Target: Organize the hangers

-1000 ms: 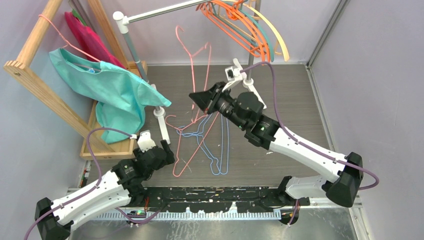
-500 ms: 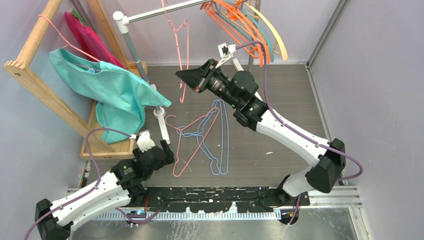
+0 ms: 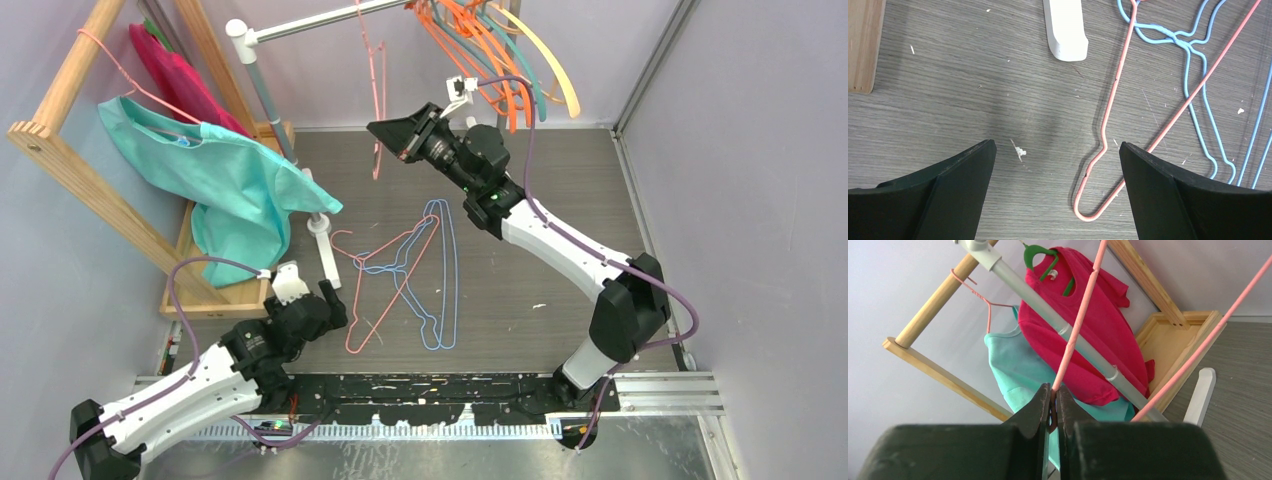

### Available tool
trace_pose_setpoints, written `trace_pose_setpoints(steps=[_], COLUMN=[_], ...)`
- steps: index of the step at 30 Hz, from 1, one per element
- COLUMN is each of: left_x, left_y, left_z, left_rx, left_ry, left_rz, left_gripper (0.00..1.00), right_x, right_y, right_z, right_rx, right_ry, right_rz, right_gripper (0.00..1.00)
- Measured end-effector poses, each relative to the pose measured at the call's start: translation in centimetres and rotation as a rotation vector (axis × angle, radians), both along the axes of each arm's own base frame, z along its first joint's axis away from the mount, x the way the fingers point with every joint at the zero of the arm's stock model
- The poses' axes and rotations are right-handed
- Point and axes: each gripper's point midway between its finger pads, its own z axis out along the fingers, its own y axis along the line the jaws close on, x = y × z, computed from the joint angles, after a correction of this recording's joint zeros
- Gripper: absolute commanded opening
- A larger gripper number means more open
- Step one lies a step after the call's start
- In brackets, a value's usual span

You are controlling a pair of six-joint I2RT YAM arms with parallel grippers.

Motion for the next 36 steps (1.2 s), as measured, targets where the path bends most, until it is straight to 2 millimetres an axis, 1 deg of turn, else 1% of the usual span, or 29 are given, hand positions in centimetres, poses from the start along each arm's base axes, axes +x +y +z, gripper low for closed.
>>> trace_pose_setpoints(steps=[2,3,4,5,7,9,11,16,18,19,21,22,23,24,25,28,30,32,34,36], left_x=[0.0,0.0,0.0,0.0,0.0,0.0,-0.1,0.0,0.0,0.1,0.0,0.0,0.0,0.1,0.1,0.2,0.2,0.2,0.2,0.0], left_y=[0.0,0.1,0.1,0.1,0.1,0.1,0.1,0.0,-0.1,-0.1,-0.1,-0.1,-0.1,-0.1,-0.1,0.0,0.2,0.6,0.9,1.2], left_z=[-0.1,-0.2,-0.3,-0.3,-0.4,-0.5,-0.6,-1.0,-1.1,-1.2,-1.4,-1.4,-1.4,-1.3,-1.1,-0.3,0.6,1.6,2.6,3.4], left_rx=[0.006,0.011,0.015,0.018,0.022,0.026,0.032,0.046,0.053,0.056,0.061,0.063,0.066,0.068,0.067,0.069,0.062,0.049,0.031,0.011], left_ry=[0.004,0.008,0.01,0.012,0.016,0.019,0.024,0.036,0.042,0.045,0.05,0.054,0.057,0.06,0.06,0.062,0.056,0.042,0.029,0.019], left_rz=[0.0,-0.001,-0.001,-0.002,-0.002,-0.002,-0.002,-0.003,-0.003,-0.002,-0.003,-0.003,-0.003,-0.002,0.001,0.009,0.019,0.034,0.044,0.055], left_gripper=[0.98,0.98,0.98,0.98,0.98,0.98,0.98,0.98,0.98,0.98,0.98,0.98,0.98,0.98,0.98,0.98,0.98,0.98,0.98,0.98], right_x=[0.4,0.6,0.7,0.7,0.8,0.5,-0.3,-2.8,-3.8,-4.2,-5.1,-5.7,-6.6,-7.3,-8.4,-10.6,-12.0,-12.7,-13.0,-13.0], right_y=[-0.5,-0.8,-0.9,-1.1,-1.7,-2.5,-3.5,-7.1,-8.0,-8.5,-8.6,-8.3,-7.5,-6.9,-6.1,-4.7,-3.5,-2.4,-0.7,1.3], right_z=[0.0,-0.3,-0.8,-1.2,-2.2,-3.0,-3.4,-3.1,-3.5,-4.2,-6.8,-8.7,-11.3,-13.4,-16.3,-23.6,-26.1,-28.3,-29.8,-30.7], right_rx=[0.013,0.012,0.007,0.002,-0.017,-0.036,-0.055,-0.098,-0.118,-0.14,-0.205,-0.252,-0.316,-0.369,-0.441,-0.636,-0.712,-0.786,-0.849,-0.877], right_ry=[0.0,0.006,0.017,0.027,0.046,0.058,0.061,0.033,0.026,0.029,0.056,0.078,0.109,0.133,0.166,0.244,0.26,0.273,0.275,0.268], right_rz=[-0.01,-0.014,-0.017,-0.022,-0.039,-0.059,-0.085,-0.165,-0.185,-0.206,-0.227,-0.228,-0.218,-0.206,-0.188,-0.142,-0.104,-0.087,-0.076,-0.061], right_gripper=[0.32,0.43,0.5,0.56,0.64,0.68,0.7,0.7,0.7,0.7,0.69,0.69,0.68,0.67,0.66,0.62,0.61,0.6,0.59,0.59])
